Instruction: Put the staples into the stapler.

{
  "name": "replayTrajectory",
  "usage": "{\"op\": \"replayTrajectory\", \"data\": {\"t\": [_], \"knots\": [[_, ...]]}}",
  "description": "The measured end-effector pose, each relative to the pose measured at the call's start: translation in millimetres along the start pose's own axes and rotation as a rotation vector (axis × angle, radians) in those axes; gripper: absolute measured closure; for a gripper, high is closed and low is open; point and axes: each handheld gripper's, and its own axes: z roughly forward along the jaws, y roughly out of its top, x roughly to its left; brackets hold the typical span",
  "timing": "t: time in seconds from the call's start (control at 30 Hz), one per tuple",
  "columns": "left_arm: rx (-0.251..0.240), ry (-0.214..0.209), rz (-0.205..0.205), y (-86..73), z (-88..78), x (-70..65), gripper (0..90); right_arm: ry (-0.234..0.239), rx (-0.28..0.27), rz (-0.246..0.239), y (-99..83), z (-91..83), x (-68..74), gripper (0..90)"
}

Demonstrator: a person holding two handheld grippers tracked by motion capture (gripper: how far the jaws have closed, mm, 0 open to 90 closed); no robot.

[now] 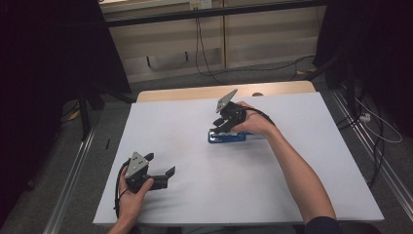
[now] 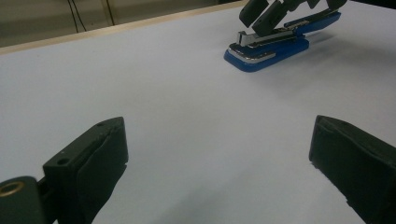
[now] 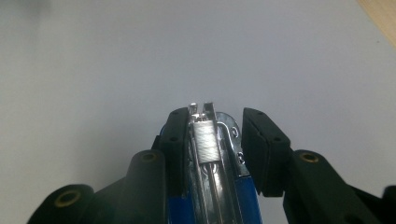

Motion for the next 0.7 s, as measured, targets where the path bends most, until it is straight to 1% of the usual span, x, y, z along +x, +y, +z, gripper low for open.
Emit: {"op": "replayTrajectory", "data": {"t": [0.03, 0.1, 0.13, 0.23, 0.3, 0.37, 0.43, 0.5, 0.53, 0.57, 0.67, 0.7], "knots": [[0.000, 0.000, 0.000, 0.0, 0.0, 0.1, 4.8, 0.001, -0.006, 0.009, -0.2, -0.8, -0.2, 62.8], [0.001, -0.001, 0.000, 0.0, 0.1, 0.0, 4.8, -0.006, -0.014, 0.021, -0.8, -1.7, -0.9, 59.0], [0.001, -0.001, 0.000, -0.1, 0.2, 0.0, 4.8, -0.008, -0.019, 0.038, -1.4, -2.0, -0.5, 58.4], [0.001, 0.000, -0.001, -0.1, 0.6, -0.3, 4.8, -0.014, -0.034, 0.058, -3.4, -2.0, 1.2, 55.2], [0.000, 0.000, -0.001, -0.1, 0.7, -0.5, 4.8, -0.020, -0.039, 0.065, -5.0, -1.7, 2.8, 50.4], [-0.002, -0.001, -0.002, -0.2, 0.8, -0.4, 4.8, -0.023, -0.043, 0.075, -6.3, -2.2, 3.4, 49.6], [-0.002, -0.002, -0.002, -0.2, 1.1, -0.2, 4.8, -0.028, -0.054, 0.093, -8.0, -2.9, 3.7, 45.5], [-0.001, -0.001, -0.001, -0.1, 1.2, -0.2, 4.8, -0.033, -0.059, 0.108, -9.8, -4.4, 3.5, 45.7], [0.000, -0.003, 0.000, -0.1, 1.4, -0.1, 4.8, -0.034, -0.065, 0.121, -10.7, -5.0, 3.9, 45.1], [0.001, -0.002, -0.003, 0.0, 1.5, -0.4, 4.8, -0.036, -0.069, 0.123, -11.9, -5.6, 3.9, 43.7], [-0.002, -0.006, -0.001, 0.1, 1.8, -0.5, 4.8, -0.045, -0.079, 0.162, -14.3, -6.8, 4.8, 35.9], [0.000, -0.004, -0.002, 0.1, 1.8, -0.5, 4.8, -0.050, -0.082, 0.168, -14.7, -7.1, 4.9, 34.5]]}}
